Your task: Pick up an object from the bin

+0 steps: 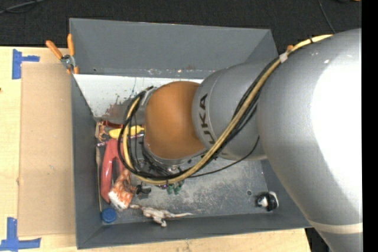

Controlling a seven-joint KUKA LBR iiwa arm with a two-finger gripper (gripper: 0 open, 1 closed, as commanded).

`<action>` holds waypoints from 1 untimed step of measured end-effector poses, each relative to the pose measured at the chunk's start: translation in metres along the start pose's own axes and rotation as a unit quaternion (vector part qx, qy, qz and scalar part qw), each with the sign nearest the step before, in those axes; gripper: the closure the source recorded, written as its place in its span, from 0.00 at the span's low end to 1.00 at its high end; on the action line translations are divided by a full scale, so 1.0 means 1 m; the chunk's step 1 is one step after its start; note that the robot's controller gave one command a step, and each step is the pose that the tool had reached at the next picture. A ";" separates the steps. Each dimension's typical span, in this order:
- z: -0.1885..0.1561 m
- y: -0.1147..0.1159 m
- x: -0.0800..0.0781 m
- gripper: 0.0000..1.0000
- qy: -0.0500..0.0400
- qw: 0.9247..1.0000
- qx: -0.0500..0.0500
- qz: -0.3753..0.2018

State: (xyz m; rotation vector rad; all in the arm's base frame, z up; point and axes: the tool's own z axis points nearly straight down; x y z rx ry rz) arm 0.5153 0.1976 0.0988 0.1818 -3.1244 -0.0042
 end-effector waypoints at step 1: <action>0.001 0.009 -0.001 1.00 0.000 1.000 0.000 0.012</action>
Offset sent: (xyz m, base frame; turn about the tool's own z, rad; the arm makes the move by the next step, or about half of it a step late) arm -0.0135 0.0041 0.0537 -0.1484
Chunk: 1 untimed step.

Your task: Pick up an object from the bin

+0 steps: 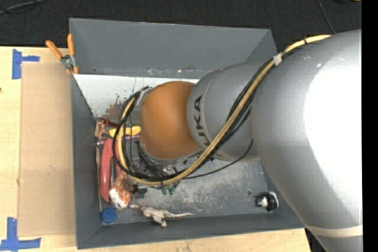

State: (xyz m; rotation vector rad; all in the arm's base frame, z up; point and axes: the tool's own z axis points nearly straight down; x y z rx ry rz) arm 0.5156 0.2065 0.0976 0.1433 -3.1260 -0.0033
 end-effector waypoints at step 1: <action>-0.039 -0.003 0.011 1.00 0.001 0.998 0.000 -0.071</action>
Offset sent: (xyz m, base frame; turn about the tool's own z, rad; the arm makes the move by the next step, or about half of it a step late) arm -0.0031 -0.0112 0.0890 0.0383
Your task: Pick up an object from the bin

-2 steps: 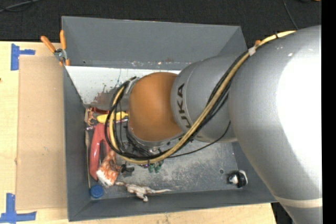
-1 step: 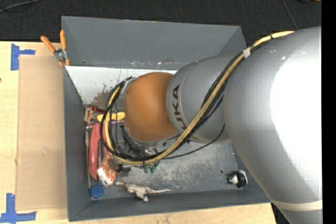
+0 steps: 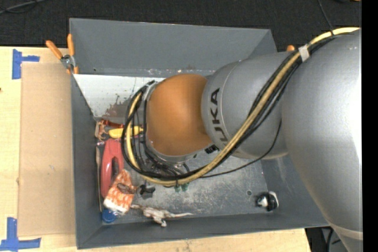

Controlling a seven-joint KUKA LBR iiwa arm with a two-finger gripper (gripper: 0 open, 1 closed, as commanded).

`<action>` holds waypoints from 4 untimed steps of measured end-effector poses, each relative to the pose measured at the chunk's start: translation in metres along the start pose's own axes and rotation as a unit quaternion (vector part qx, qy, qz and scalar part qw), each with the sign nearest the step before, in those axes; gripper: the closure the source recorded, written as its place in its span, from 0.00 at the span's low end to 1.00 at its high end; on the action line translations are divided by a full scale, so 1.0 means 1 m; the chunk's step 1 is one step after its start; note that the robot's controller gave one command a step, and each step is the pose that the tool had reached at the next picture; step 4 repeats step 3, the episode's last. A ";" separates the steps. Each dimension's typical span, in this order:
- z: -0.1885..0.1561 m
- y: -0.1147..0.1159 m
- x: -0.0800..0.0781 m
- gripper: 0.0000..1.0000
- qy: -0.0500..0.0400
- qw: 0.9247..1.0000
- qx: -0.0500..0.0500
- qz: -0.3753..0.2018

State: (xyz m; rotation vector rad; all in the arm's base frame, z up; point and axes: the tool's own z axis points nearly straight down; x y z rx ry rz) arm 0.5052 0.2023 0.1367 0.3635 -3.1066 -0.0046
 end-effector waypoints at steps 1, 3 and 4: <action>-0.037 -0.006 -0.004 1.00 0.001 0.997 0.000 0.073; 0.017 0.011 -0.009 1.00 -0.002 1.000 0.000 -0.016; 0.017 0.011 -0.009 1.00 -0.002 1.000 0.000 -0.016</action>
Offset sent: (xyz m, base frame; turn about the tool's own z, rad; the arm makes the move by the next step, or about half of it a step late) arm -0.0035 0.0068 0.0389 -0.0288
